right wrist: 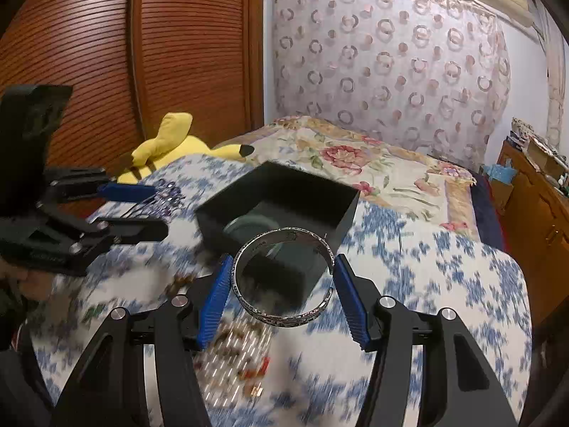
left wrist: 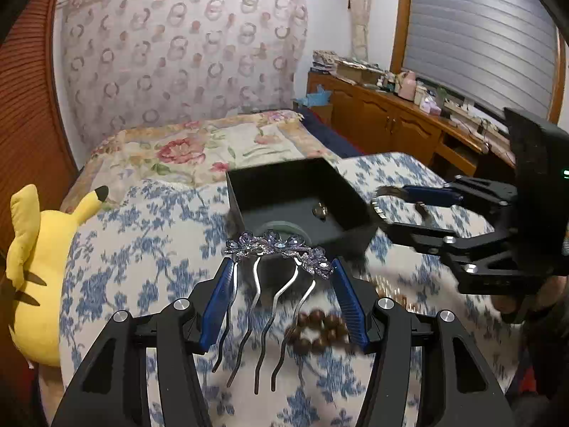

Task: Organize jewelry
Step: 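Lower the hair comb into the box while the right tool drops the silver bangle in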

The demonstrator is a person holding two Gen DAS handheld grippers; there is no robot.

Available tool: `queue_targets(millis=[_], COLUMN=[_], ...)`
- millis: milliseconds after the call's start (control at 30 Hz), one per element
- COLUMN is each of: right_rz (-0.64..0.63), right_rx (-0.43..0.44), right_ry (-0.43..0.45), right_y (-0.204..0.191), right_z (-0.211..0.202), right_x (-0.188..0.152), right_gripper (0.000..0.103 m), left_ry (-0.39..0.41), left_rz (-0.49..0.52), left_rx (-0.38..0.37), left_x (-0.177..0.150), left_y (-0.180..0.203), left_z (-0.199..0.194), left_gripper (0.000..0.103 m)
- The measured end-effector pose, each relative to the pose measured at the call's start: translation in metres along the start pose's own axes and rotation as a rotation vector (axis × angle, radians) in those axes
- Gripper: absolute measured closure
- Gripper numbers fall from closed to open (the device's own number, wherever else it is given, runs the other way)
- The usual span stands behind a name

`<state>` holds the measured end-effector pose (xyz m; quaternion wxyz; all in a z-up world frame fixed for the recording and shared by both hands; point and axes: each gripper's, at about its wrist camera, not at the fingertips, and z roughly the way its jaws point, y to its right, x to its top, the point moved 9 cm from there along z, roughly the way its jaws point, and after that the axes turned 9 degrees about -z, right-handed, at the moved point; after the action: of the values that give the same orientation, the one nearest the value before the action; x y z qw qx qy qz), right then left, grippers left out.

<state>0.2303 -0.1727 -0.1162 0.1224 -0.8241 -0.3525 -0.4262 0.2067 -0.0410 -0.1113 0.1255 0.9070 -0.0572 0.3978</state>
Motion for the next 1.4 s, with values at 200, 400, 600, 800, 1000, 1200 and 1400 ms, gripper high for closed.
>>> queue_targets(millis=[200,400,600,800,1000,1200,1400], right_rz=[-0.001,0.002,0.025,0.055,0.11,0.121,0.122], right_rx=[0.03,0.066,0.092,0.054,-0.015,-0.024,-0.03], right_ry=[0.0,-0.01,0.006,0.028,0.023,0.03,0.031], right_y=[0.011,0.011,0.016,0.033,0.062,0.069,0.071], right_z=[0.031,0.048,0.046,0.033,0.031,0.03,0.03], right_x=[0.021,0.02,0.021,0.02,0.011,0.008,0.007], right_gripper=[0.043,0.042,0.042,0.042,0.042,0.042,0.042], left_ry=[0.018,0.011,0.0,-0.011,-0.045,-0.071,-0.056], left_rz=[-0.02,-0.03,-0.021,0.001,0.029,0.046,0.041], left_rx=[0.008,0.024,0.03,0.022,0.022,0.046,0.047], left_x=[0.025,0.042,0.052,0.063,0.064,0.059,0.057], left_y=[-0.007,-0.014,-0.011,0.001,0.012,0.017,0.014], left_z=[0.01,0.026,0.039,0.054,0.077,0.091,0.082], left_gripper=[0.05,0.05,0.049,0.049,0.049,0.049,0.043])
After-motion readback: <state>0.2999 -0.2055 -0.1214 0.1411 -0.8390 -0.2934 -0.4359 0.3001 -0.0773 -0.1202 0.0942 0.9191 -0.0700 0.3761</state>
